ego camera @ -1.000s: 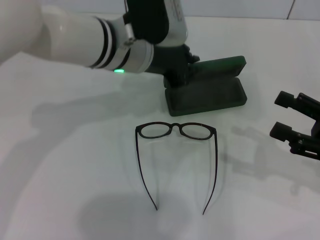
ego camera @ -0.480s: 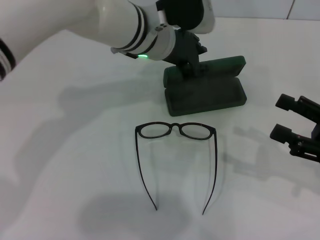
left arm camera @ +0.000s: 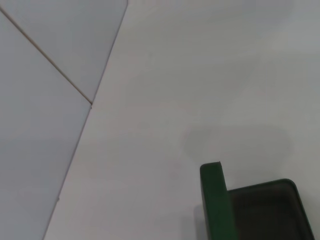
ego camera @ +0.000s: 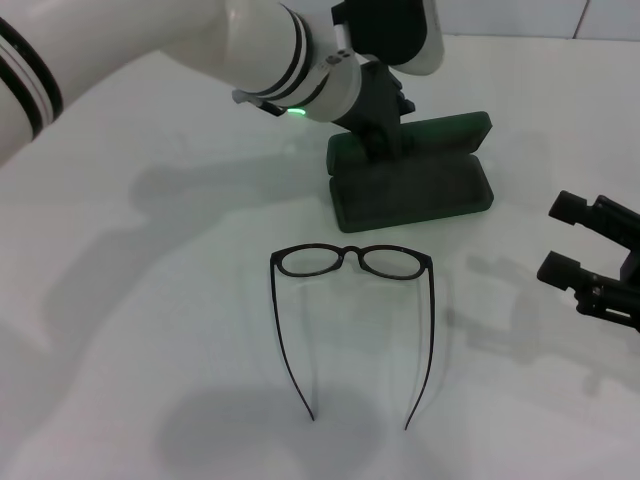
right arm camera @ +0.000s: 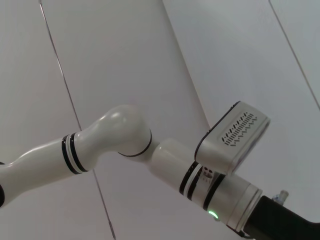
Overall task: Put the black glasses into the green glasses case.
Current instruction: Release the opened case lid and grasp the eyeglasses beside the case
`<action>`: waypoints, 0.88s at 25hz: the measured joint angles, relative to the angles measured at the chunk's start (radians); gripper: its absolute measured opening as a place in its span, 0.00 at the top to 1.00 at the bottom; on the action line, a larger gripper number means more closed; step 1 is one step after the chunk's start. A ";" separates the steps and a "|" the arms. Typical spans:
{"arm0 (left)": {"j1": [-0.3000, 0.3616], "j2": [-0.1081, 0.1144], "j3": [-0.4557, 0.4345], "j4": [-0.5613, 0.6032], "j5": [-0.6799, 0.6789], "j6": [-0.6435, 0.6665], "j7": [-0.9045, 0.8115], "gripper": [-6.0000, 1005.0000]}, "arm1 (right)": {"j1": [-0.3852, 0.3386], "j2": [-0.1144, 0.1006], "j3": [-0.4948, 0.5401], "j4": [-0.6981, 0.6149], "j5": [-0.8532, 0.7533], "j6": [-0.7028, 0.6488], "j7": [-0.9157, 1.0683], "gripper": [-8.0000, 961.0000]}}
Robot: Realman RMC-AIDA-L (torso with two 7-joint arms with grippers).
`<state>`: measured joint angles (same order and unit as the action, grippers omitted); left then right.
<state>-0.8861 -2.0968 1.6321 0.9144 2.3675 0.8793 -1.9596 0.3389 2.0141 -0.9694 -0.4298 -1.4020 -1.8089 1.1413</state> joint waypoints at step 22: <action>-0.052 0.000 0.031 -0.142 0.003 -0.065 0.013 0.64 | 0.000 0.000 0.000 0.014 0.002 -0.009 -0.011 0.11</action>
<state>-0.9383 -2.0969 1.6632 0.7725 2.3705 0.8140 -1.9462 0.3388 2.0141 -0.9694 -0.4156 -1.4001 -1.8175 1.1303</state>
